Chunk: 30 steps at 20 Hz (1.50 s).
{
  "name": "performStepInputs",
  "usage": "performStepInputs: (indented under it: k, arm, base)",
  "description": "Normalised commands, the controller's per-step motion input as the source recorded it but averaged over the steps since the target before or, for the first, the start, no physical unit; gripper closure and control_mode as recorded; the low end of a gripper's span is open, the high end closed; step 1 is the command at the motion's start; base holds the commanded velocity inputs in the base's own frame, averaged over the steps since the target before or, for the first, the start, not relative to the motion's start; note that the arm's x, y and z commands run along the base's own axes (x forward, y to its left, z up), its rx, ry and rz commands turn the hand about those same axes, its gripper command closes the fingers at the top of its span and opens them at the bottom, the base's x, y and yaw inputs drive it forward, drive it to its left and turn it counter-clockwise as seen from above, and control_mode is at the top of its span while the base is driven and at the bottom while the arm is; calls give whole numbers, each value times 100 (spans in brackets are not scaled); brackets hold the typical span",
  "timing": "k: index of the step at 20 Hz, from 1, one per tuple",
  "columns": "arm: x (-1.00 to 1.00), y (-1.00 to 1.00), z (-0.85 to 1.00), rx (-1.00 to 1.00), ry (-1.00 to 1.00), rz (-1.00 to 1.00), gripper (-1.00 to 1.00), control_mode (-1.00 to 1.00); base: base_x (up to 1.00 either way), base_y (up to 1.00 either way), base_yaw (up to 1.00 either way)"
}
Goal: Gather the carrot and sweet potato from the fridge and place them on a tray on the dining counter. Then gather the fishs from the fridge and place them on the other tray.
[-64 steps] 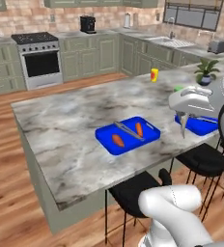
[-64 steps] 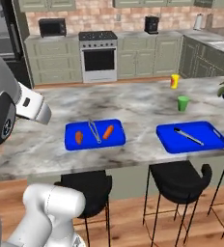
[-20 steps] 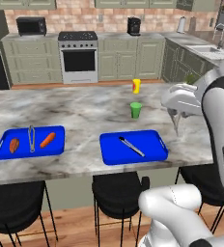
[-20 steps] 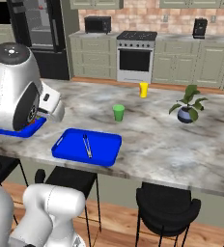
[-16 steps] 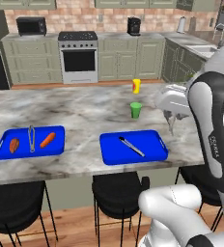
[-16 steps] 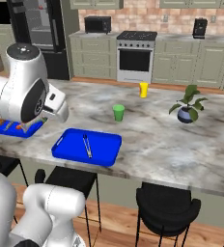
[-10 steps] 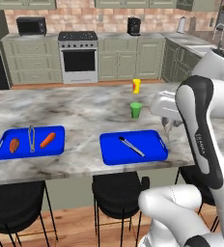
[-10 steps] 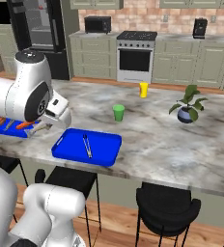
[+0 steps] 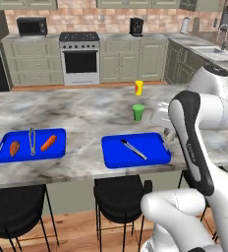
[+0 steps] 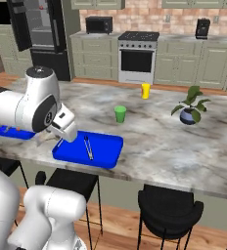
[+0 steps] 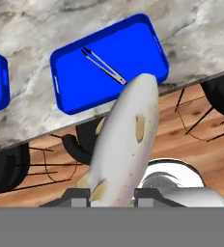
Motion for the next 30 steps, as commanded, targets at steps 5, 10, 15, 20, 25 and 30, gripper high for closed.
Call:
performStepInputs:
  k: [5, 10, 15, 20, 25, 30]
  arm:
    - [25, -17, -25, 0, 0, -14, 100, -100]
    - [36, -8, -20, 0, 0, -10, 100, -100]
    - [49, -12, -20, 0, 0, -9, 100, -100]
    - [46, -8, -31, 0, 1, -8, 100, -100]
    - [47, 0, -45, -3, 1, -9, 100, -100]
    - [43, -1, -35, 0, 2, -9, 100, -100]
  base:
    - [0, 0, 0]
    - [0, 0, 0]
    - [0, 0, 0]
    - [0, 0, 0]
    - [0, 0, 0]
    - [0, 0, 0]
